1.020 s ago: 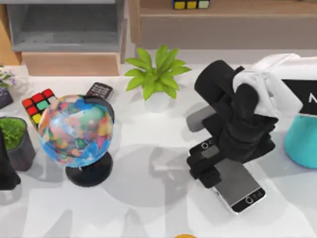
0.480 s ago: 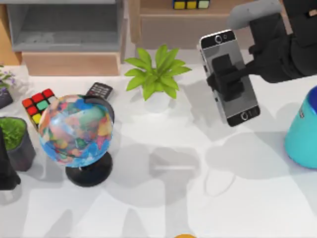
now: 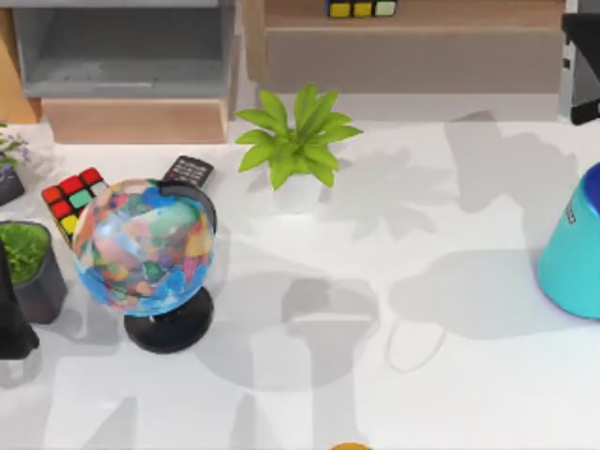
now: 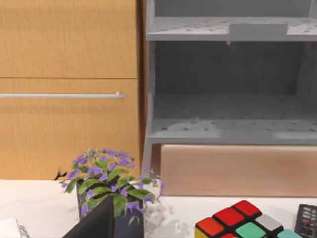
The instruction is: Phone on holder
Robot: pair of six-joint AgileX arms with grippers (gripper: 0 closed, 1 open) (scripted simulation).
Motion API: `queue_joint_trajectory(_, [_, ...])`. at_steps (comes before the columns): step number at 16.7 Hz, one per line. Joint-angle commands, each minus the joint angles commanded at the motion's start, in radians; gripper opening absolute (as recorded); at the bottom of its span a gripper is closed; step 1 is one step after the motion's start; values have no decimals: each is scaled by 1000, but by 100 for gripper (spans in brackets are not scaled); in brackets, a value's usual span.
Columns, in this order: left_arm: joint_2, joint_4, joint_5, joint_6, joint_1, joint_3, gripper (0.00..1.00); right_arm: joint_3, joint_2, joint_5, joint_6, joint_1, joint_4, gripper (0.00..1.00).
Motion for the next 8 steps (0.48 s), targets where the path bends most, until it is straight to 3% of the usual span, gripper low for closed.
queue_joint_trajectory(8, [0,0,0,0,0,0,100,-236,-171,-112,-137,-421,196,0])
